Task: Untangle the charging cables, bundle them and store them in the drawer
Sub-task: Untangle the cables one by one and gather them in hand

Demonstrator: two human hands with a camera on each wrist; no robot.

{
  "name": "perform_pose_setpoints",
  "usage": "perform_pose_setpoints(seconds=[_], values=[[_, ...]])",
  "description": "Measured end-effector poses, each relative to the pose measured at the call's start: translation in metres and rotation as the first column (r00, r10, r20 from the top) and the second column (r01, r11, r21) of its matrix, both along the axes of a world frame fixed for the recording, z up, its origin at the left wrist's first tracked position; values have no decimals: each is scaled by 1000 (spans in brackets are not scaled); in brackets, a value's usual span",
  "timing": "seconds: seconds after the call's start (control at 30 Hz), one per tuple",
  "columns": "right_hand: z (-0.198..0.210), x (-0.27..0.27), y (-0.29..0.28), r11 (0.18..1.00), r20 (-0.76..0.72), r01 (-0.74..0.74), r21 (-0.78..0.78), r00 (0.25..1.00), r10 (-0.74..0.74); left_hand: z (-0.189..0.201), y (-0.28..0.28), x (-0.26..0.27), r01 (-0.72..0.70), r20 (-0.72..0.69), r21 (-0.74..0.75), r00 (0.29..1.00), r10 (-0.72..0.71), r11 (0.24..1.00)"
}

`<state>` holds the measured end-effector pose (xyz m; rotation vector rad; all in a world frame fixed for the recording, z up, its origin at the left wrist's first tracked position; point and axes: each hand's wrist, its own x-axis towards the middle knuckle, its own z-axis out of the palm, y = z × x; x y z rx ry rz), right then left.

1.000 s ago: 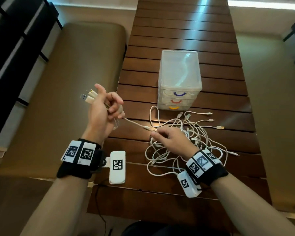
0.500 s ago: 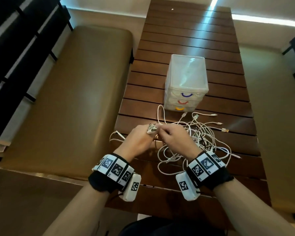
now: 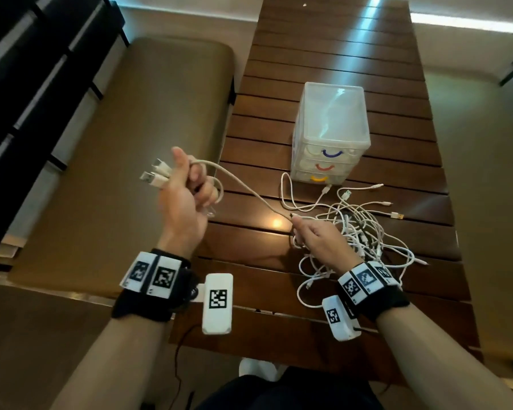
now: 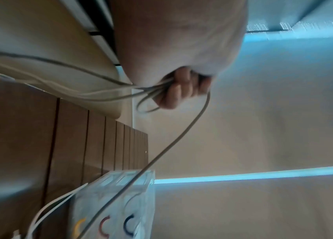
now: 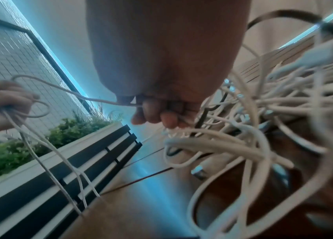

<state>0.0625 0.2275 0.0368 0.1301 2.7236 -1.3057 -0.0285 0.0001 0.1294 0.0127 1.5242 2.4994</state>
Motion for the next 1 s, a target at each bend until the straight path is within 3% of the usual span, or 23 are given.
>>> perform_pose_setpoints(seconds=[0.03, 0.1, 0.17, 0.2, 0.33, 0.4, 0.5, 0.53, 0.63, 0.7, 0.77, 1.0], values=[[-2, 2, 3, 1000, 7, 8, 13, 1000, -8, 3, -3, -5, -26, -15, -39, 1000, 25, 999], [-4, 4, 4, 998, -19, -4, 57, 1000, 6, 1, -2, -10, 7, -80, -332, 996, -35, 943], [-5, 3, 0, 996, -36, 12, 86, 999, -9, -11, 7, -10, 9, -149, -673, 978, -148, 740], [-5, 2, -3, 996, -34, 35, 85, 999, -33, -16, 13, -10, -32, -200, -754, 962, -183, 656], [0, -3, -7, 988, 58, 55, 146, 996, -64, -19, 39, 10, -107, -332, -810, 894, -300, 577], [1, -3, -8, 987, 126, 36, 154, 991, -56, -19, 50, 25, -121, -404, -816, 819, -408, 565], [4, -4, -9, 992, 137, 25, 123, 990, -42, -29, 57, 33, 43, -337, -827, 761, -555, 561], [6, -3, -8, 994, 103, 23, 109, 994, -34, -35, 58, 34, 110, -263, -853, 754, -602, 511], [15, 2, -7, 999, 21, 35, 0, 999, -35, -48, 61, 40, 180, -63, -947, 709, -702, 267], [15, 5, -5, 999, -3, 23, -41, 1000, -23, -54, 63, 42, 146, -37, -971, 686, -726, 187], [15, 7, -4, 998, -17, 12, -67, 1000, -13, -56, 62, 42, 135, -56, -970, 689, -723, 203], [18, 17, -7, 991, -47, 19, -133, 999, -26, -33, 52, 24, 52, -256, -855, 823, -507, 515]])
